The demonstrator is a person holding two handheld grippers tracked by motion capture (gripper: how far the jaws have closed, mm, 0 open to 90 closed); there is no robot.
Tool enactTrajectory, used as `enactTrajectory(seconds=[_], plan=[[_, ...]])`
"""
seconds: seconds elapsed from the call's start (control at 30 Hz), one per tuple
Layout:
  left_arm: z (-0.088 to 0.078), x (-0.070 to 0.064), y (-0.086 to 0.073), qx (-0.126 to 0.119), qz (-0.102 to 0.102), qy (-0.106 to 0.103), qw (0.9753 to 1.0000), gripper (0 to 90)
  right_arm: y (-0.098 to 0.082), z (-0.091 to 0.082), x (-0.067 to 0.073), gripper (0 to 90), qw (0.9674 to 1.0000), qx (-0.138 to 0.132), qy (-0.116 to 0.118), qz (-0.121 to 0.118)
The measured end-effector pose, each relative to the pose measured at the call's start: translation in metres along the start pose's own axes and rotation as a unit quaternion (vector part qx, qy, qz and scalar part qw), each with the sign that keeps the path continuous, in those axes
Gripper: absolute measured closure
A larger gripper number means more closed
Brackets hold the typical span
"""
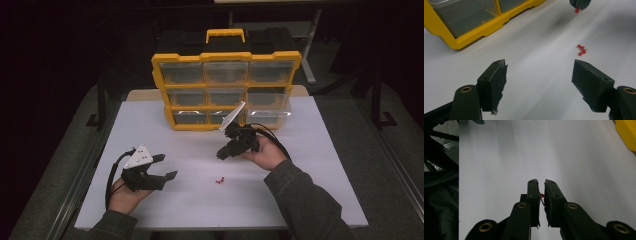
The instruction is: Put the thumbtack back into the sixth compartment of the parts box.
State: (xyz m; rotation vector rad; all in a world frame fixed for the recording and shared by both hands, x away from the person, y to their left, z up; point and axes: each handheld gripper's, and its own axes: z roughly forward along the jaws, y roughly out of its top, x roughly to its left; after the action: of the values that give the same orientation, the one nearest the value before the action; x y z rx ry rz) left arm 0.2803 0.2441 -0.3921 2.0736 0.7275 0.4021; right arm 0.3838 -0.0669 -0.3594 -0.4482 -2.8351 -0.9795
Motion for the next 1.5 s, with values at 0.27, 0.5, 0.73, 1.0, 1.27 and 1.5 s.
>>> enactTrajectory(seconds=[0.27, 0.5, 0.73, 1.0, 1.27, 1.5], plan=[[0.0, 0.0, 0.0, 0.0, 0.001, -0.003, 1.0, 27.2, 0.009, -0.019, 0.0, 81.5, 1.0, -0.008, -0.003, -0.004], [-0.001, 0.001, -0.001, -0.004, 0.0, -0.002, 1.0, 27.2, 0.017, -0.041, 0.0, 81.5, 0.9997, -0.018, -0.011, -0.011], [-0.001, 0.001, -0.001, -0.003, -0.002, -0.004, 1.0, 27.3, 0.024, -0.06, -0.002, 81.5, 0.9994, -0.023, -0.018, -0.016], [-0.001, 0.002, -0.002, -0.003, -0.002, -0.003, 1.0, 27.3, 0.033, -0.082, -0.003, 81.5, 0.9991, -0.028, -0.029, -0.011], [-0.002, 0.003, -0.002, -0.006, -0.005, -0.002, 1.0, 27.3, 0.037, -0.107, -0.011, 81.5, 0.998, -0.041, -0.048, 0.001], [-0.002, 0.003, -0.002, -0.011, -0.01, -0.004, 0.9999, 27.3, 0.038, -0.123, -0.015, 81.5, 0.9971, -0.044, -0.06, 0.015]])
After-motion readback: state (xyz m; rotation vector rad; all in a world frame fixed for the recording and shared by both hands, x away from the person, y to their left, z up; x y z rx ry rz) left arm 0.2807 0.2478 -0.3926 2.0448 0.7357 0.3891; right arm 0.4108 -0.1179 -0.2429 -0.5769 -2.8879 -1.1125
